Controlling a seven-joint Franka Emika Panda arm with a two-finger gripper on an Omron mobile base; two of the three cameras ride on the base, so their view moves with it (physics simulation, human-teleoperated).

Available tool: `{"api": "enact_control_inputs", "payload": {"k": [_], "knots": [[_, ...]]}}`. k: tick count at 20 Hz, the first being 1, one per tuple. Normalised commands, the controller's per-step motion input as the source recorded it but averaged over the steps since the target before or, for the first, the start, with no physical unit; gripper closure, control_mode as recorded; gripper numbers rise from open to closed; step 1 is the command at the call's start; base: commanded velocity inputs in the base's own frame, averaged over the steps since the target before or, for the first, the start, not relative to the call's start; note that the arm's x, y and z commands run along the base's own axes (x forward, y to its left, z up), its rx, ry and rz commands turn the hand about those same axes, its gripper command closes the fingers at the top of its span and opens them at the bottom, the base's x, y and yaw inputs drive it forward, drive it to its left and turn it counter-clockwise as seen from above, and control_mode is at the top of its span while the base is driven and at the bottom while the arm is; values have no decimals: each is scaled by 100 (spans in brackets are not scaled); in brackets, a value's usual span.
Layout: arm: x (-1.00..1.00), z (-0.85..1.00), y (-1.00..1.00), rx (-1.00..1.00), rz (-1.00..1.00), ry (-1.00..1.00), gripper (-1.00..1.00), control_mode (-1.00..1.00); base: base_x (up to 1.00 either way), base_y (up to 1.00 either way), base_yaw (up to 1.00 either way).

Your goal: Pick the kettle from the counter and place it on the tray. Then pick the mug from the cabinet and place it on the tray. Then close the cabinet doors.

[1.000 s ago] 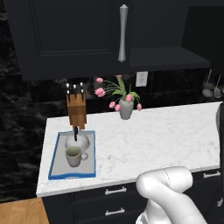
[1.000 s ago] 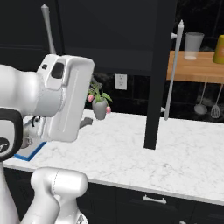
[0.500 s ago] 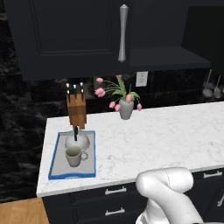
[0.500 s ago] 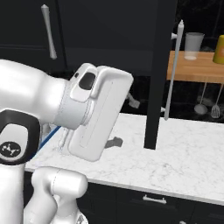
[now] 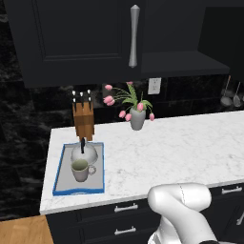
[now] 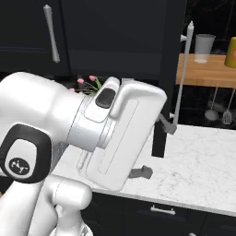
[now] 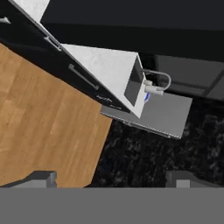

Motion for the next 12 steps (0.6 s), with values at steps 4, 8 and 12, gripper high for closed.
{"api": "enact_control_inputs", "payload": {"k": [4,8,12], "knots": [[3,0,-55,-5,-7,2,-100,-100,0,0,0],[14,0,-25,-1,1,3,-100,-100,0,0,0],[37,0,-3,0,16,0,-100,-100,0,0,0]]}}
